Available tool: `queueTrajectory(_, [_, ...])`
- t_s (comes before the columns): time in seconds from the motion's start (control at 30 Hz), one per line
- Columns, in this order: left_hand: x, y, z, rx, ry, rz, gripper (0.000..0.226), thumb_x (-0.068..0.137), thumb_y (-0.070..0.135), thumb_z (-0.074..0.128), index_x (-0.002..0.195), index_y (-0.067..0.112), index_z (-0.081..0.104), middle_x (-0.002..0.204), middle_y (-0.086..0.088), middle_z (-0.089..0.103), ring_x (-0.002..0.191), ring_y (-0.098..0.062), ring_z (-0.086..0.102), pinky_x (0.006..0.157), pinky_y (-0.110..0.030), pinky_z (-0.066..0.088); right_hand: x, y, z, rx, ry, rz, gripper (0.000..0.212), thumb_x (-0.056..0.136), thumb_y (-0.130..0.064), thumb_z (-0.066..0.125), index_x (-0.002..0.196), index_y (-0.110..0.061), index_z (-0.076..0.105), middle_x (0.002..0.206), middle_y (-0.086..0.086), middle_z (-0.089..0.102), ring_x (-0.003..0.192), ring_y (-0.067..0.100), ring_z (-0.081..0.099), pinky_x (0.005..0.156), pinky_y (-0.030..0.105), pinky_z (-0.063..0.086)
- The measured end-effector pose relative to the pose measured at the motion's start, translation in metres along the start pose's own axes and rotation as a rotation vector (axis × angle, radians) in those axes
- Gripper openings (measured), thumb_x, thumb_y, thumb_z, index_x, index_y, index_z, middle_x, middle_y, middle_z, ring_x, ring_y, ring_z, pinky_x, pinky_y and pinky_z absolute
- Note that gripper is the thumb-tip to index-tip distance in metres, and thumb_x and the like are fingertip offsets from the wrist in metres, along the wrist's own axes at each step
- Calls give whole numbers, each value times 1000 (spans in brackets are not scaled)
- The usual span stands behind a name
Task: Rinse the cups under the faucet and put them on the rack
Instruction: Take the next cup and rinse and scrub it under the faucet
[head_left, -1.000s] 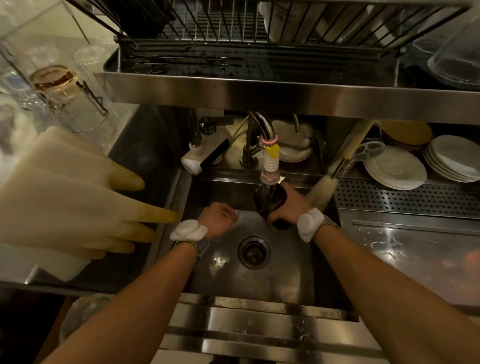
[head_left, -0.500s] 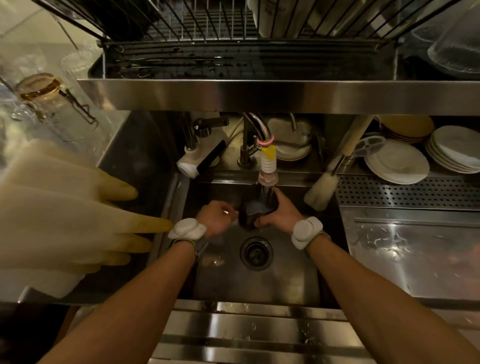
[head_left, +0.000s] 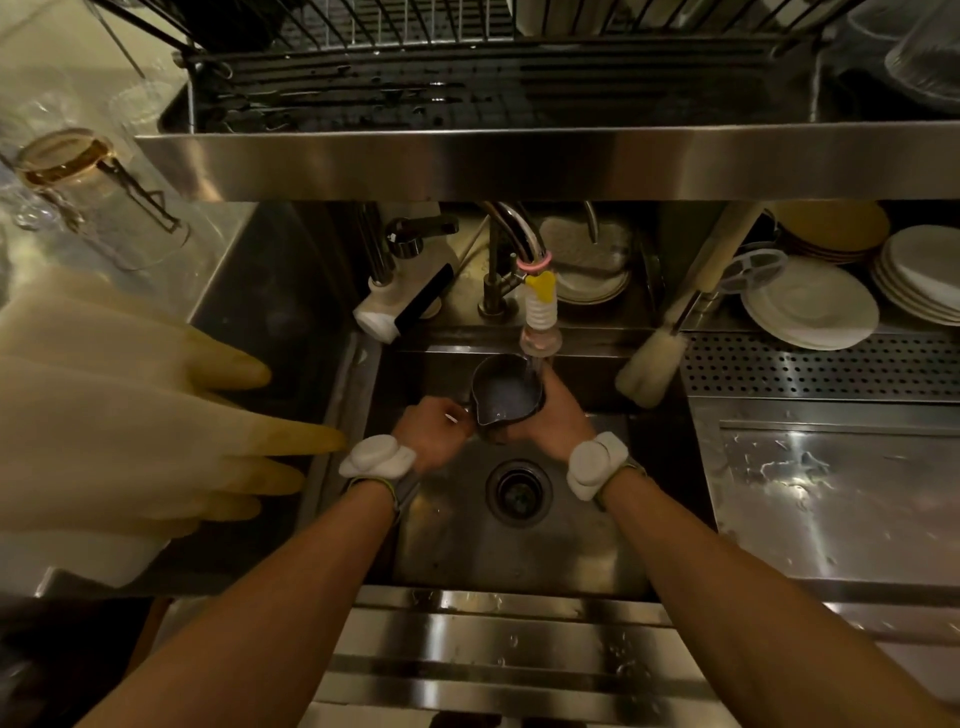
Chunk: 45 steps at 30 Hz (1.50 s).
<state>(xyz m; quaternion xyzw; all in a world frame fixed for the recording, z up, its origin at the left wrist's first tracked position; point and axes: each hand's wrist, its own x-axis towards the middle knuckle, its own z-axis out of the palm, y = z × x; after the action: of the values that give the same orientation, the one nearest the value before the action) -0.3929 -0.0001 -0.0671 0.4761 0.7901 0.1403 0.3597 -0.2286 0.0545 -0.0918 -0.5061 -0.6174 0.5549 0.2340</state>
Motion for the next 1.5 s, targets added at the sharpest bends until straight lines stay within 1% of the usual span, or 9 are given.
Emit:
queueTrajectory(0.2, [-2,2,4,2,-20,9,14,86,31,61,93,23,70,108,-6,70,104,-23,64,86,-25,46,-6,1,-11,-38,72,1,89,62,-4,84,136,-15,38,133,5,51,123,20,46,99,27,36])
queueTrajectory(0.3, [-1,4,3,3,-25,6,6,87,32,62,88,27,66,110,-7,69,105,-24,63,88,-27,47,-4,3,-15,-84,72,-2,88,58,-7,87,133,-15,41,131,4,53,121,20,49,96,26,38])
queueTrajectory(0.4, [-1,5,2,11,-19,13,9,87,30,62,90,26,68,111,-7,69,107,-25,63,89,-27,46,1,5,-20,-94,143,19,87,55,-7,87,129,-16,42,128,3,55,120,21,51,91,25,40])
queueTrajectory(0.57, [0,13,3,-1,-15,21,15,85,30,63,95,23,72,109,-7,70,108,-25,63,93,-30,49,2,2,-22,-101,118,20,89,56,-6,86,132,-16,41,131,4,53,117,15,48,92,26,39])
queueTrajectory(0.87, [1,16,5,-5,2,23,17,86,29,63,98,21,72,112,-8,70,110,-26,62,92,-29,47,5,-3,-22,-164,108,16,90,53,-10,87,131,-17,41,130,5,54,120,24,51,93,29,43])
queueTrajectory(1.0, [-1,13,3,-15,3,3,17,86,30,62,98,23,72,111,-8,70,110,-26,62,93,-30,49,4,-7,-24,-119,106,20,87,56,-4,85,130,-14,41,127,5,55,117,22,52,90,27,41])
queueTrajectory(1.17, [-4,12,2,-24,6,4,18,85,32,62,98,24,72,110,-7,70,109,-25,63,93,-29,49,5,-11,-25,-121,101,6,87,56,-7,85,131,-15,41,130,7,54,115,19,50,93,29,41])
queueTrajectory(1.33, [-5,14,4,-23,0,18,16,85,31,63,96,24,72,109,-7,70,108,-26,63,93,-30,49,1,-9,-24,-160,84,24,89,56,-7,85,133,-15,39,131,7,53,122,25,49,98,32,42])
queueTrajectory(1.5, [-7,16,5,-23,-1,32,17,86,29,63,97,21,72,109,-7,70,108,-25,63,92,-28,48,1,-12,-23,-192,88,18,90,54,-12,86,132,-16,40,127,4,54,117,22,52,98,35,45])
